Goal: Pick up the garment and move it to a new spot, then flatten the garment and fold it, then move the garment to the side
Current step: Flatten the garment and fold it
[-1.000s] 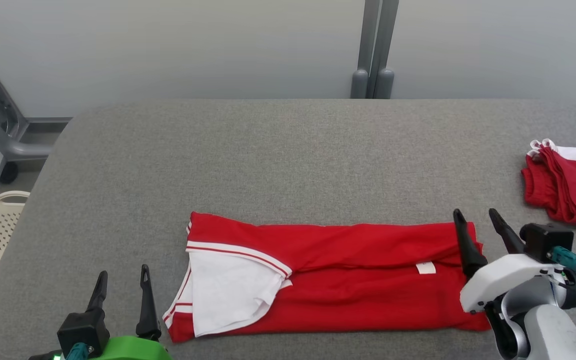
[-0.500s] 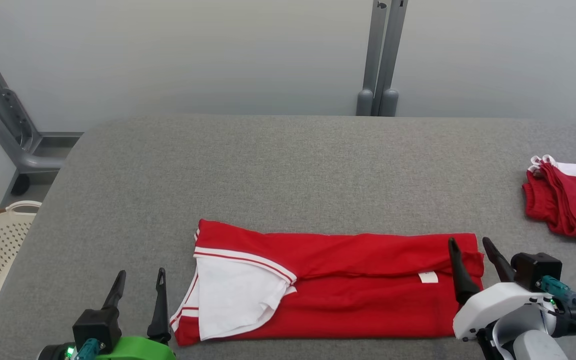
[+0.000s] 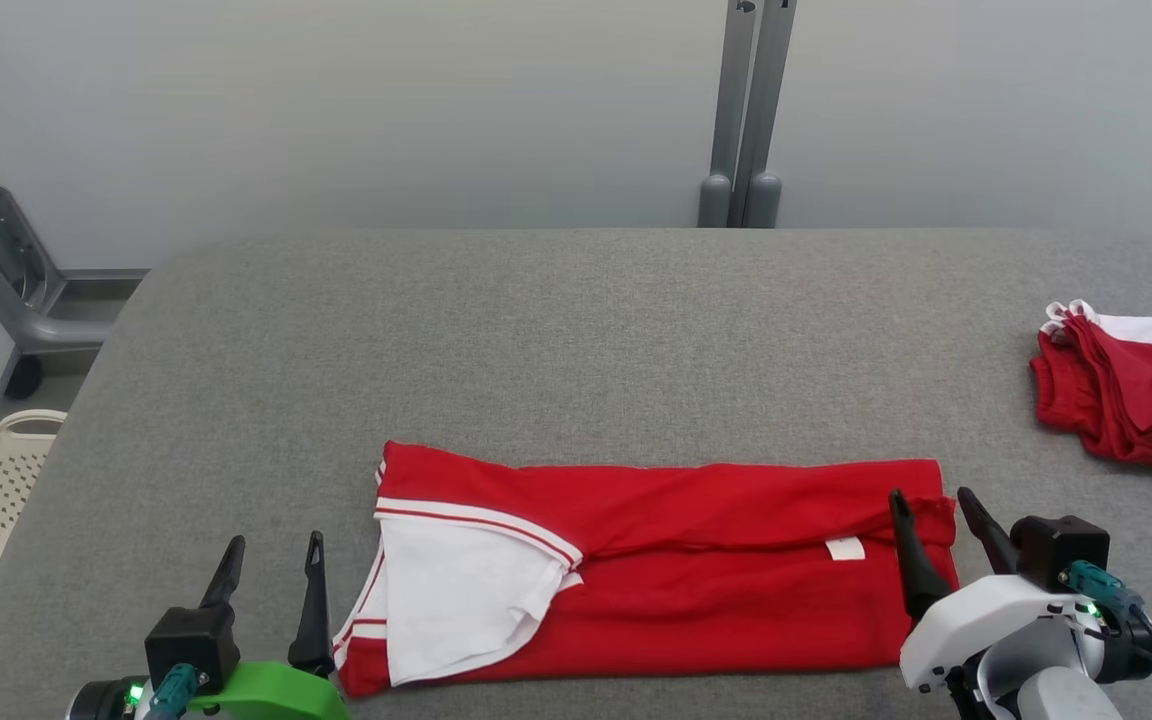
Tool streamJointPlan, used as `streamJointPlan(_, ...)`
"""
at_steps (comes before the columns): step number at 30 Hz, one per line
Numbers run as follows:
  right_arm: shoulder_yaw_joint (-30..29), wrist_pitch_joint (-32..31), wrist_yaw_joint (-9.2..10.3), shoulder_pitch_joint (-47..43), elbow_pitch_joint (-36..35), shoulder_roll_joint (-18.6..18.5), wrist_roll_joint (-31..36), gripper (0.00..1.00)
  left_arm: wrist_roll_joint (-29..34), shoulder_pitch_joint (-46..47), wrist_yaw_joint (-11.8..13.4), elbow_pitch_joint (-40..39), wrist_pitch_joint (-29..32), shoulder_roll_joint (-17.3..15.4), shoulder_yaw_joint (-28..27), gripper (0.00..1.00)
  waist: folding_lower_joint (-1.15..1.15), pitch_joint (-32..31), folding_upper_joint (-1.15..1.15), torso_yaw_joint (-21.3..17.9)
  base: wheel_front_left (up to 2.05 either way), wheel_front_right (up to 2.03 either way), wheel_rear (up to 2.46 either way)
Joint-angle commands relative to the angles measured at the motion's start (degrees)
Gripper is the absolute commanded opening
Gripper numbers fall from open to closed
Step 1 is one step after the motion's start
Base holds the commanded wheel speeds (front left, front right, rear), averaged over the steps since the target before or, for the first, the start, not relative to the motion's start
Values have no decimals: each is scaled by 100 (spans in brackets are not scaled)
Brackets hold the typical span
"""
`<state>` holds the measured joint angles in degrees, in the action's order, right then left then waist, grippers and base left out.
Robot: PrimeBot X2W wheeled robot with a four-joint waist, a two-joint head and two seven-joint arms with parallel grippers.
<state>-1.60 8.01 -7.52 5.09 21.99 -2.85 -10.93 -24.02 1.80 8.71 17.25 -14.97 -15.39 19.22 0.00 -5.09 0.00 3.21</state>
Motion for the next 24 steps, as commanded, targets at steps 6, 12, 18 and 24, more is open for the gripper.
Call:
streamJointPlan(6,-66,-70,6,127,-31,-10,-18,100,126,96,-87,96,-26,81,-27,100,0,14,0,-8,0,0,0)
streamJointPlan(12,-599,-977,6,359,1,-15,200,100,161,111,-159,175,-22,124,-6,100,0,61,0,-37,0,0,0)
streamJointPlan(18,-1148,-2328,6,709,113,-9,423,100,199,139,-203,201,-23,152,9,100,0,120,0,-28,0,0,0)
streamJointPlan(24,-1389,-3045,6,913,216,-9,779,100,234,216,-255,244,-22,174,75,100,0,264,0,76,0,0,0)
